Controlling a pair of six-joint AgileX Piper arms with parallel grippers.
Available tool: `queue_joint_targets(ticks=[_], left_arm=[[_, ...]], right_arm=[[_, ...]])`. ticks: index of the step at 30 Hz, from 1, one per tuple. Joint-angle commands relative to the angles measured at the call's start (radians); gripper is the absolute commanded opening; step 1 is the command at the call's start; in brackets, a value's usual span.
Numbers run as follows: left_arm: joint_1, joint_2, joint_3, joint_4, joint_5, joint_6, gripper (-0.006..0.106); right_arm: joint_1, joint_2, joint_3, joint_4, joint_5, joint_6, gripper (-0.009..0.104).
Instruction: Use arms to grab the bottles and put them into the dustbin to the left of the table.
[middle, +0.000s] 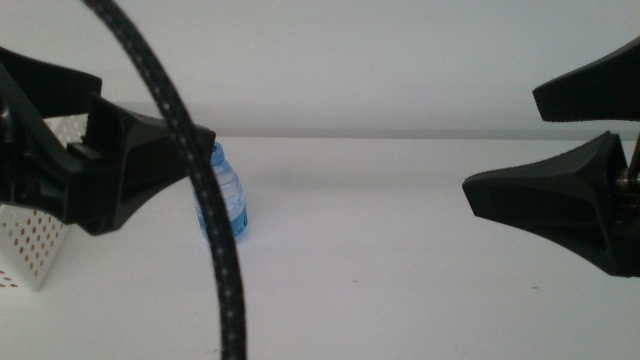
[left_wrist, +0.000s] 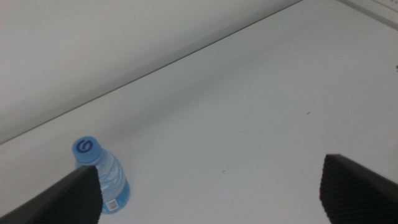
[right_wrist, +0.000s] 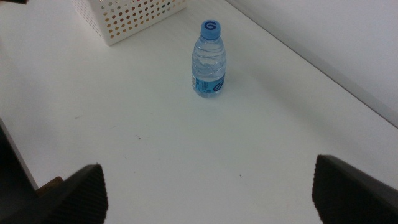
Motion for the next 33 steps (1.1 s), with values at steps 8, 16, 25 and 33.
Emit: queue_joint_targets(ticks=[8,16,25,33], left_arm=[[-0.003,0.015,0.083,0.045,-0.079,-0.008,0.094],[-0.003,-0.039,0.405,-0.065,-0.477,0.001,0.094],[-0.003,-0.004,0.769,-0.071,-1.036,0.001,0.094],[-0.003,0.149,0.9,-0.09,-1.35,-0.002,0.094]], right_arm=[[0.002,-0.002,-0.008,-0.009,0.003,-0.003,0.088],[0.002,-0.002,-0.008,-0.009,0.003,-0.003,0.088],[0.002,-0.002,-0.008,-0.009,0.003,-0.003,0.088],[0.002,-0.002,-0.008,-0.005,0.003,-0.003,0.088]])
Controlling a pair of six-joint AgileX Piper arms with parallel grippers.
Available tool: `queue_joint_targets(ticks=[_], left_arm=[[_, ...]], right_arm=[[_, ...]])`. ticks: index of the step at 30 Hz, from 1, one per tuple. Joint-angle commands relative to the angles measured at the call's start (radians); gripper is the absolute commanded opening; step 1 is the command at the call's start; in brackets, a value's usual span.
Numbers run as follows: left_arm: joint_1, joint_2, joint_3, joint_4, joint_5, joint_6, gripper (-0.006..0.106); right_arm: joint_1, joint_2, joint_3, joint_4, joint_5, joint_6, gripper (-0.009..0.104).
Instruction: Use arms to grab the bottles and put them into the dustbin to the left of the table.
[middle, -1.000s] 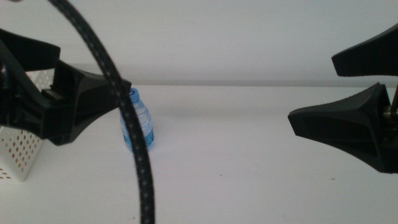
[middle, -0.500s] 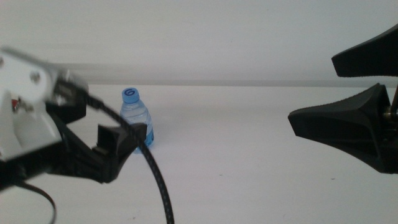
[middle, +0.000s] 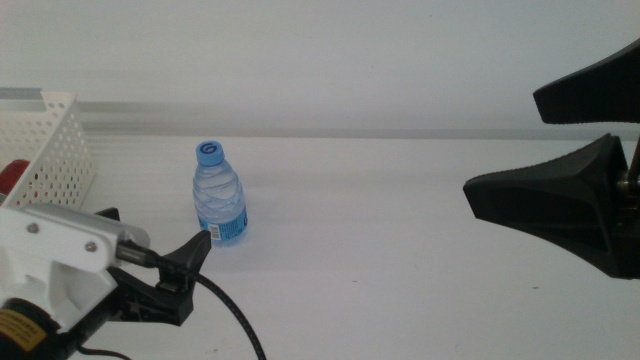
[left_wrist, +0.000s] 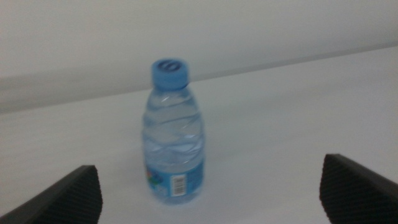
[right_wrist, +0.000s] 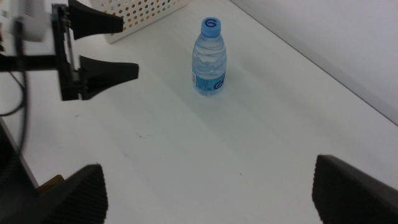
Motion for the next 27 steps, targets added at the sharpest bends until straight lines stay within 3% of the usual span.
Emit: queue_joint_targets(ticks=[1,19,27], left_arm=[[-0.003,0.062,0.024,-0.023,-0.122,-0.004,0.094],[-0.003,0.573,0.023,0.026,-0.61,-0.117,0.094],[-0.003,0.692,-0.041,0.016,-0.651,-0.145,0.094]], right_arm=[[0.002,-0.002,-0.008,-0.005,-0.003,-0.003,0.088],[0.002,-0.002,-0.008,-0.005,-0.003,-0.003,0.088],[0.002,-0.002,-0.008,-0.005,-0.003,-0.003,0.088]])
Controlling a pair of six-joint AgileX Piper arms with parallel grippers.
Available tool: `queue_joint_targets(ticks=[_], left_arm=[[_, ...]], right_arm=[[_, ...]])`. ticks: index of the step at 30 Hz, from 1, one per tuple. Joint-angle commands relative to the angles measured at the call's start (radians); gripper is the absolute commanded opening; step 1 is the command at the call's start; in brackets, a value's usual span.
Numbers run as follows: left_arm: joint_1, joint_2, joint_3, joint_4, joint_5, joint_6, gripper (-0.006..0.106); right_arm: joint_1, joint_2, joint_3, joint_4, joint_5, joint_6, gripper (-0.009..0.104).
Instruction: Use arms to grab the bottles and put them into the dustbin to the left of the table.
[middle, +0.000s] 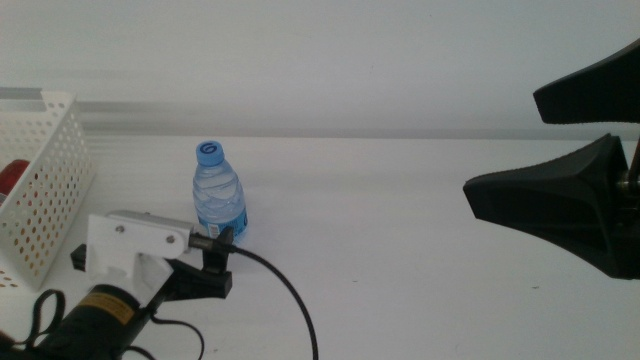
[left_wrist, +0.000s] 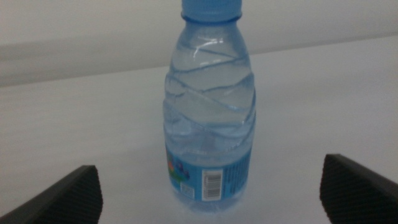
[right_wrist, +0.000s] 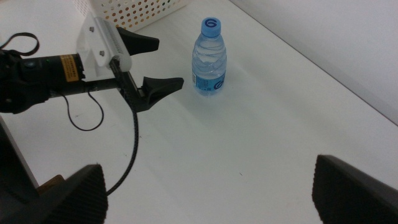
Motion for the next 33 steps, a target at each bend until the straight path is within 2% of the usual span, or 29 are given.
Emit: queue_joint_targets(ticks=[1,33], left_arm=[[-0.003,0.022,-0.021,-0.009,-0.025,-0.014,0.094],[-0.003,0.21,-0.228,-0.071,0.019,0.0,0.094]], right_arm=[[0.002,-0.002,-0.008,-0.005,-0.003,-0.003,0.088],[0.002,-0.002,-0.008,-0.005,-0.003,-0.003,0.088]])
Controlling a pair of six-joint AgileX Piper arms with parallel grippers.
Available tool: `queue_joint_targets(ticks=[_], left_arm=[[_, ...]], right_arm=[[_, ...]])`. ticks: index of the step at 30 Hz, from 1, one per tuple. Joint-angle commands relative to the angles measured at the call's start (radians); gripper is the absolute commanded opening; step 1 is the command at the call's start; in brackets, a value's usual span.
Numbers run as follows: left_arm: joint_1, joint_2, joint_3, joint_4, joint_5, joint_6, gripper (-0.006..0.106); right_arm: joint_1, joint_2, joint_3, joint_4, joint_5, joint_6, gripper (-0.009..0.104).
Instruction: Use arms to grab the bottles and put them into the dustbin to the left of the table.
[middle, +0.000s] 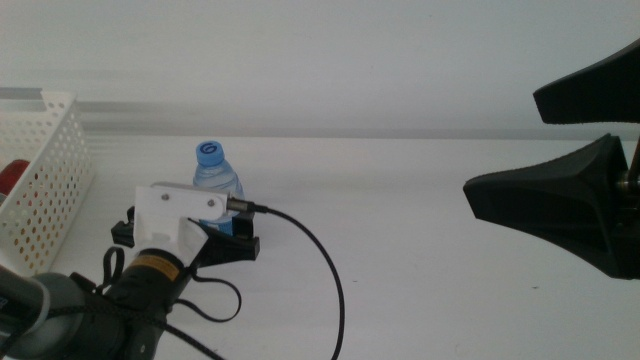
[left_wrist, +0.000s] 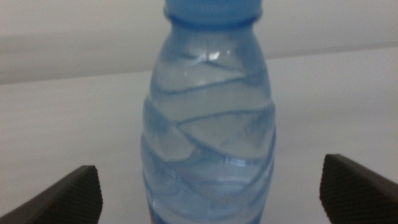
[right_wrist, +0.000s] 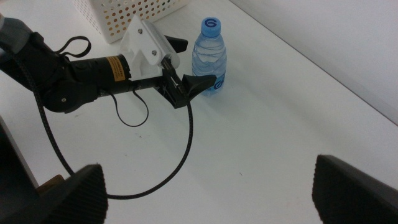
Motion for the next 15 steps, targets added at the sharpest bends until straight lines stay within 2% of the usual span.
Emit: queue_joint_targets(ticks=[1,15], left_arm=[[-0.001,0.003,-0.02,-0.021,0.01,0.0,0.094],[0.007,0.09,-0.119,-0.021,0.038,0.011,0.094]], right_arm=[[0.002,-0.002,-0.008,-0.005,-0.003,-0.003,0.088],[0.002,-0.002,-0.008,-0.005,-0.003,-0.003,0.088]])
